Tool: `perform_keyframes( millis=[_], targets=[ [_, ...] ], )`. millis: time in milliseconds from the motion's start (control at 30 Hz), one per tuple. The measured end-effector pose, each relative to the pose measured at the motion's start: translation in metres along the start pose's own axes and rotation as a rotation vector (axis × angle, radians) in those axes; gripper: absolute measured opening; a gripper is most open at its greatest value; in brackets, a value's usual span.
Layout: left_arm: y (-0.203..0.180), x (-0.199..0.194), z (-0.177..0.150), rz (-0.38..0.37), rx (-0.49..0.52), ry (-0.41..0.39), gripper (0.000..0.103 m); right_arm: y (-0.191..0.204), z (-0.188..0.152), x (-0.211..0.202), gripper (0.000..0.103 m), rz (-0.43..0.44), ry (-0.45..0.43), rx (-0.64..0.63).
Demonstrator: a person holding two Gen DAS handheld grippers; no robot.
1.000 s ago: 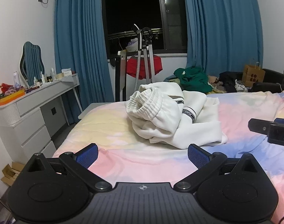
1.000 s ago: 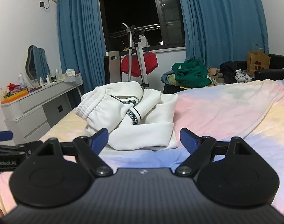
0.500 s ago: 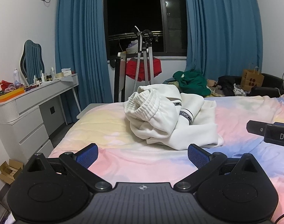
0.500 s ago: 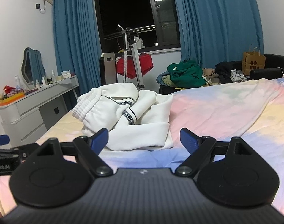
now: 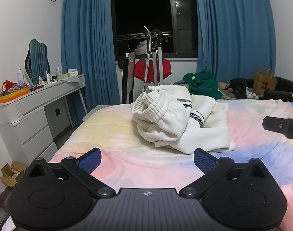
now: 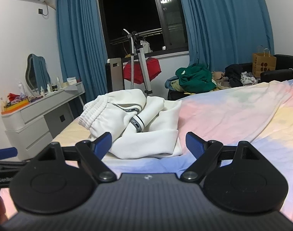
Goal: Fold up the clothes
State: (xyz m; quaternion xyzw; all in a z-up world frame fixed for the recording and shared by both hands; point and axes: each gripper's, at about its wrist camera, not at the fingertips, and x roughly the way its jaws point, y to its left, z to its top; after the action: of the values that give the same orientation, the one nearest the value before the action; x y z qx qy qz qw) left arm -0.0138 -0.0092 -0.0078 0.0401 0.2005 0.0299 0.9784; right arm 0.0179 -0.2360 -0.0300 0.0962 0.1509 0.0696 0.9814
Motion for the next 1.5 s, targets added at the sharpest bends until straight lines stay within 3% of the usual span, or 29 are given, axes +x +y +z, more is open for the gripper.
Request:
perform_keyframes(
  millis=[333,467,567,633,767,933,1167,1300,1367,1433,1467,1500],
  targets=[
    [-0.010,0.007,-0.003,0.011,0.015,-0.008,0.103,-0.006,0.004,-0.004,0.085,0.010,-0.003,0.027],
    [-0.014,0.029,0.004,-0.036,-0.022,0.057,0.103,-0.015,0.006,-0.008,0.085,-0.001,-0.004,0.072],
    [-0.013,0.059,0.020,-0.086,-0.099,0.133,0.103,-0.024,0.007,-0.011,0.085,-0.025,-0.008,0.106],
    [-0.014,0.081,0.035,-0.104,-0.122,0.144,0.102,-0.030,0.008,-0.010,0.085,-0.042,-0.005,0.124],
    [-0.023,0.133,0.070,-0.069,-0.078,0.088,0.101,-0.042,0.007,-0.004,0.085,-0.055,0.012,0.167],
    [-0.018,0.204,0.118,-0.044,-0.138,0.040,0.101,-0.057,0.004,0.006,0.085,-0.063,0.034,0.216],
    [-0.015,0.295,0.169,-0.067,-0.204,0.106,0.098,-0.064,-0.010,0.033,0.085,-0.040,0.096,0.243],
    [-0.019,0.340,0.177,-0.023,-0.187,0.198,0.089,-0.067,-0.020,0.053,0.085,-0.035,0.145,0.241],
    [-0.023,0.355,0.179,-0.067,-0.194,0.224,0.085,-0.070,-0.024,0.061,0.085,-0.041,0.161,0.252],
    [-0.033,0.367,0.179,-0.059,-0.149,0.240,0.083,-0.075,-0.028,0.066,0.085,-0.033,0.175,0.283],
    [-0.040,0.372,0.178,-0.035,-0.102,0.249,0.078,-0.076,-0.030,0.070,0.085,-0.030,0.183,0.295],
    [-0.045,0.375,0.177,-0.011,-0.069,0.259,0.064,-0.077,-0.032,0.073,0.085,-0.030,0.191,0.303]
  ],
)
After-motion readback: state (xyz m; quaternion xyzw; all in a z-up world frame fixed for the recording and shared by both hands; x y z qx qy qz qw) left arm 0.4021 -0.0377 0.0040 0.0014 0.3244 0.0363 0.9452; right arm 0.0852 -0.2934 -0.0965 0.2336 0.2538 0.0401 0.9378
